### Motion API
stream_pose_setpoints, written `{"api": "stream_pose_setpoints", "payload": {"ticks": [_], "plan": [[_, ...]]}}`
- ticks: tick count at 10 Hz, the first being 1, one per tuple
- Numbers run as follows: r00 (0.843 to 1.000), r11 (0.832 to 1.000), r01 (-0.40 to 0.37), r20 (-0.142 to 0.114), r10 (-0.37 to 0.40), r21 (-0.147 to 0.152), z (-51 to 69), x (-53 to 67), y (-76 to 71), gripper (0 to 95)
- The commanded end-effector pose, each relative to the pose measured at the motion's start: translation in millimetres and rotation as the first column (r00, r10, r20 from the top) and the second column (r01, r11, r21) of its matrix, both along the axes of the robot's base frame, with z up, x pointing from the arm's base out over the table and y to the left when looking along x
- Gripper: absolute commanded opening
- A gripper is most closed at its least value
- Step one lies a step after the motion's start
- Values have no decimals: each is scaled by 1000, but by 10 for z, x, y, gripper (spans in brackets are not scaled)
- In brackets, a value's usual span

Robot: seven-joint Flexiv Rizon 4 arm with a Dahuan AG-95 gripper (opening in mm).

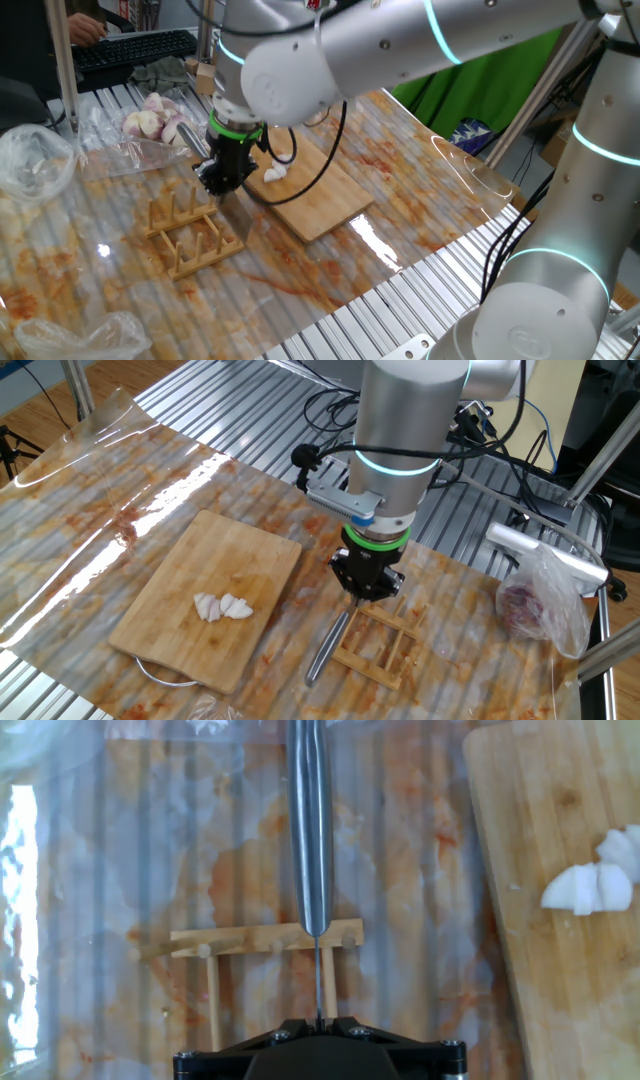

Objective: Chop the onions

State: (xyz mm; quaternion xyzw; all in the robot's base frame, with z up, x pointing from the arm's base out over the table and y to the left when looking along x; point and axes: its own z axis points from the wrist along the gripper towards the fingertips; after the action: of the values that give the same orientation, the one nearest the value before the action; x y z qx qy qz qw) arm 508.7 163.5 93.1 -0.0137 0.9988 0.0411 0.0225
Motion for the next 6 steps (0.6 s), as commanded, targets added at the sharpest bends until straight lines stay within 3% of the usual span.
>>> {"api": "stream_pose_setpoints", "payload": {"ticks": [1,6], "plan": [[1000,1000,1,13,-1,1,-74,-1,17,0],[999,1000,5,44,-6,5,-290,44,56,0]]}}
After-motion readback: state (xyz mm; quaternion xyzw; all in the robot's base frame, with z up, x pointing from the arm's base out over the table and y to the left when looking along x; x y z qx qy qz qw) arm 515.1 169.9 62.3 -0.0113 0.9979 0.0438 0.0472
